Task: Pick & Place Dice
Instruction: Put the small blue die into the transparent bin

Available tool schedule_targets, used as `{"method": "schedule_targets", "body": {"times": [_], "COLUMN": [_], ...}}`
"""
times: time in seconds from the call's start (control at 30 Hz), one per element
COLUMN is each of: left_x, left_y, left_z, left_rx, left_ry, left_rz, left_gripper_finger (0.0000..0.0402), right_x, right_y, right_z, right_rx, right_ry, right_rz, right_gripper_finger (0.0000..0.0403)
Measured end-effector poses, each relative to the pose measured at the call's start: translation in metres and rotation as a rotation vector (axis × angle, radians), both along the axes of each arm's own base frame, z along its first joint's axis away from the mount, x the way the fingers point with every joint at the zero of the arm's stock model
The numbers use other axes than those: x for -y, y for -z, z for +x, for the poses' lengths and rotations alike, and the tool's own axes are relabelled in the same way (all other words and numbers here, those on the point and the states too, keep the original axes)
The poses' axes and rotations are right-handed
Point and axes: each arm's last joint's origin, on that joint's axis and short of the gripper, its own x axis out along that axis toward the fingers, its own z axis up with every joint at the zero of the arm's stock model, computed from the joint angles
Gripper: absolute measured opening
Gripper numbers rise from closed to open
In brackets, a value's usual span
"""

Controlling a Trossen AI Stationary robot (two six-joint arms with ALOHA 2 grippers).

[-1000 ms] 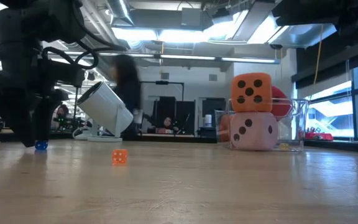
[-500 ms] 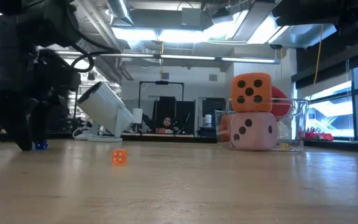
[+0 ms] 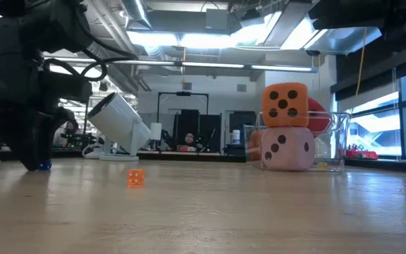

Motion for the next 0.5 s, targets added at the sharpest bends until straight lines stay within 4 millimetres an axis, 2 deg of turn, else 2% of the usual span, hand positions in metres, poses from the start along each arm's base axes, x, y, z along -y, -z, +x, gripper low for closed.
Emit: {"method": "schedule_targets", "body": {"times": [0.3, 0.5], "left_x": [0.0000, 0.0009], "left_y": [-0.0001, -0.0024], "left_z": [0.0004, 0.0049], "left_rx": [0.005, 0.049], "left_ry": [-0.013, -0.046], "left_rz": [-0.005, -0.026], "left_gripper_finger": [0.0026, 0.0020], "right_x": [-0.0002, -0.0013], "right_y": [0.0000, -0.0023], "right_z": [0.0001, 0.0014], "right_rx": [0.001, 0.045], "right_ry": [-0.001, 0.017], "right_rz": [0.005, 0.016], "right_gripper_finger": [0.0121, 0.0121]}}
